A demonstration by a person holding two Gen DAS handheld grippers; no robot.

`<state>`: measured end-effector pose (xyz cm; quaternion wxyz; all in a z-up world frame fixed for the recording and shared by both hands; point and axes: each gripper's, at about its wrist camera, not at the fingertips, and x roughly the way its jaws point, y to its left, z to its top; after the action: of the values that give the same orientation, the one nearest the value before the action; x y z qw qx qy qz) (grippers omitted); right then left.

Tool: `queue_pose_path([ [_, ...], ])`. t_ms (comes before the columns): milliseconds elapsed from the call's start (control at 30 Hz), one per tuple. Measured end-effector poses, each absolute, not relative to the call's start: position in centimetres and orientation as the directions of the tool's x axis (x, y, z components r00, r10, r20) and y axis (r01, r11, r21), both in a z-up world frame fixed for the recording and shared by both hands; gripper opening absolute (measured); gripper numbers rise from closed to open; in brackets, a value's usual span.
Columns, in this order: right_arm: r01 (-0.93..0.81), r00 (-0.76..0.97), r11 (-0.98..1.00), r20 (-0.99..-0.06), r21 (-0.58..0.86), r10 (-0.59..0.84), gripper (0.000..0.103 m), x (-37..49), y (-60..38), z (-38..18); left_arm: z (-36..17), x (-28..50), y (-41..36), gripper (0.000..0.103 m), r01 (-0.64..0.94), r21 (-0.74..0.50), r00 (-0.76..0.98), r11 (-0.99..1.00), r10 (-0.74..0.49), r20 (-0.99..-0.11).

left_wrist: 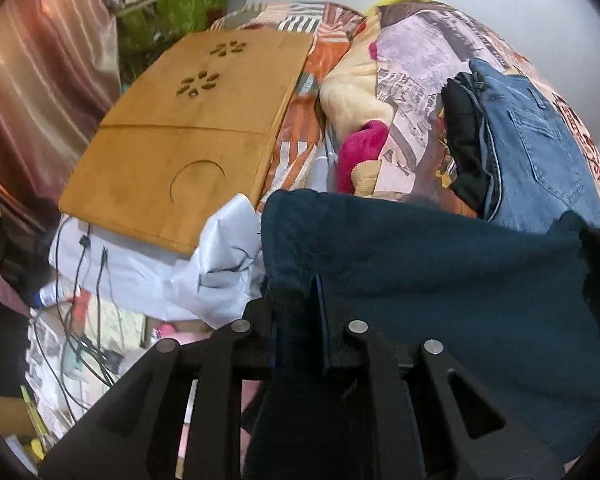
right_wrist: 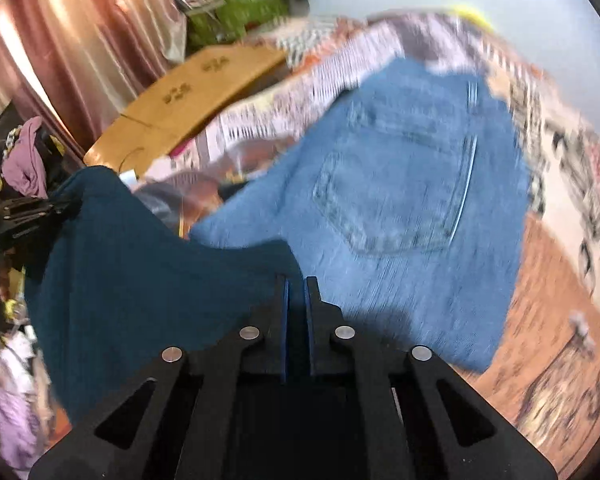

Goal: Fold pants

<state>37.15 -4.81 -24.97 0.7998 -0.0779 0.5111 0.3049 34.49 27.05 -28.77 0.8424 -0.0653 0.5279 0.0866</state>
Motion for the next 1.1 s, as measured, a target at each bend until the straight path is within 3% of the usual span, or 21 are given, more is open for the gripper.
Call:
queue_pose_path([
  [67,-0.560,0.279,0.806,-0.873,0.192,0.401,0.020,36.7,-5.2,-24.4,-27.5,33.9,26.9,0.016,-0.212,-0.058,0.464,0.976,0.048,-0.885],
  [133,-0.573,0.298,0.799,-0.864,0.179,0.407,0.028,35.7,-5.7,-23.2,-25.6,32.9,27.0,0.026,-0.210,-0.078,0.506,0.975,0.040,-0.862],
  [200,-0.580,0.317,0.795,-0.850,0.178,0.421,0.032,34.4,-6.8,-21.6,-23.6,31.5,27.0,0.043,-0.206,-0.069,0.552,0.976,0.058,-0.832],
  [300,-0.576,0.335,0.793,-0.826,0.201,0.453,0.034,32.5,-8.8,-19.7,-21.2,29.0,27.2,0.053,-0.198,-0.069,0.608,0.978,0.068,-0.791],
  [467,-0.564,0.372,0.799,-0.799,0.209,0.472,0.038,28.9,-11.3,-17.3,-21.0,25.4,28.0,0.055,-0.182,-0.096,0.601,0.979,0.033,-0.799],
  [733,-0.513,0.383,0.833,-0.814,0.206,0.437,0.042,24.2,-13.9,-18.4,-26.9,22.8,27.7,0.055,-0.167,-0.213,0.508,0.963,-0.101,-0.855],
  [767,-0.500,0.370,0.839,-0.823,0.216,0.432,0.042,23.8,-14.1,-19.2,-27.6,22.8,27.5,0.054,-0.173,-0.215,0.504,0.961,-0.101,-0.858],
  [800,-0.492,0.360,0.842,-0.828,0.223,0.429,0.042,23.4,-14.2,-19.6,-28.1,22.9,27.3,0.046,-0.181,-0.223,0.506,0.958,-0.104,-0.856],
  [1100,-0.497,0.287,0.854,-0.900,0.154,0.329,0.042,21.2,-13.9,-24.5,-26.2,21.9,27.9,0.038,-0.213,-0.075,0.568,0.974,0.061,-0.821],
])
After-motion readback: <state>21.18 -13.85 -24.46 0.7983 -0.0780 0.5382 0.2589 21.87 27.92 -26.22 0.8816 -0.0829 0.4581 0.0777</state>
